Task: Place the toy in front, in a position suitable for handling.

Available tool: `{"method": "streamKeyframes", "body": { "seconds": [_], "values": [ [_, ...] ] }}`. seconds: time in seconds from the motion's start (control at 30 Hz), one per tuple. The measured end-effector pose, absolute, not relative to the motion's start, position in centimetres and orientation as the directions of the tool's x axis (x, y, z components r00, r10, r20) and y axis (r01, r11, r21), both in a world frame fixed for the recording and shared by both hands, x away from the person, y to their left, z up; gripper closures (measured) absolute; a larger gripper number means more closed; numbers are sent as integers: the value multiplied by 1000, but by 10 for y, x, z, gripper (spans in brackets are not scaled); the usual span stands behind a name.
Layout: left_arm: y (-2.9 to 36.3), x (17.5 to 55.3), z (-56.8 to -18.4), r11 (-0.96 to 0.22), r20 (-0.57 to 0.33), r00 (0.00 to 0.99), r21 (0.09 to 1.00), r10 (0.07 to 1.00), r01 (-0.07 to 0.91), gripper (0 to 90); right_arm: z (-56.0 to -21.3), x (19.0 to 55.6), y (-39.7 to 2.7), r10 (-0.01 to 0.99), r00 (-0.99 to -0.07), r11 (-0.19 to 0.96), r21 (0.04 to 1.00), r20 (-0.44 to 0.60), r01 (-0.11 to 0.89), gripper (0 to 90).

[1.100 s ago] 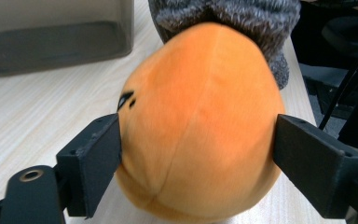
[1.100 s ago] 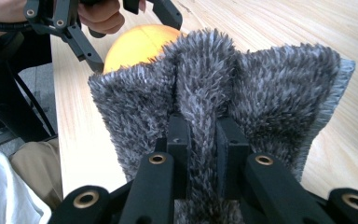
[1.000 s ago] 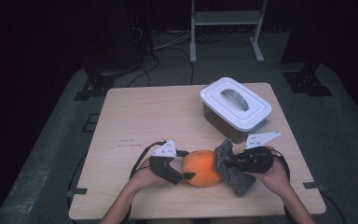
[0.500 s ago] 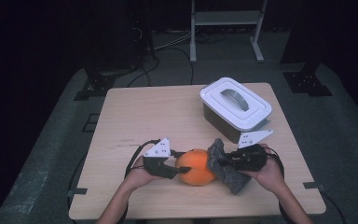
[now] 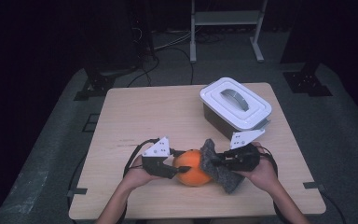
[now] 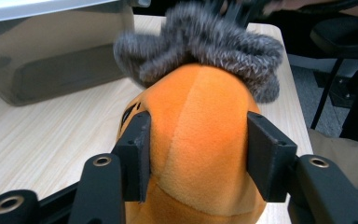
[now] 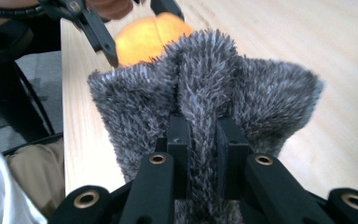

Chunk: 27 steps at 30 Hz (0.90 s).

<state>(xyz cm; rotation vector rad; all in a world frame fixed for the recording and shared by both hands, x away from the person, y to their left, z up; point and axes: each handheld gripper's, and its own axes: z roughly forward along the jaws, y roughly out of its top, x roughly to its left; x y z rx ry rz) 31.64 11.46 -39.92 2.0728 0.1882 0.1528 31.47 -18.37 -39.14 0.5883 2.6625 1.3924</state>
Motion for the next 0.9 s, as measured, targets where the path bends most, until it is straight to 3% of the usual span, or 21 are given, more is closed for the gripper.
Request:
{"method": "streamKeyframes", "body": {
  "seconds": [0.2, 0.3, 0.47, 0.5, 0.67, 0.9],
  "values": [
    [112, 319, -400, -436, 8, 981, 896, 196, 79, 321, -406, 316, -196, 389, -908, 494, 798, 152, 345, 777],
    [111, 323, -405, -452, -8, 974, 885, 228, 113, 189, -410, 317, -202, 403, -902, 497, 790, 155, 358, 777],
    [108, 327, -414, -441, -66, 976, 884, 207, 153, 167, -416, 320, -210, 426, -889, 490, 784, 165, 380, 776],
    [108, 327, -415, -437, -72, 977, 886, 199, 155, 172, -416, 320, -210, 429, -887, 487, 784, 169, 384, 776],
    [110, 324, -412, -448, -54, 978, 883, 203, 141, 423, -411, 321, -209, 430, -886, 482, 787, 171, 385, 780],
    [112, 320, -398, -450, -12, 974, 886, 225, 115, 484, -377, 313, -191, 360, -924, 441, 850, 128, 290, 780]
  ]
}}
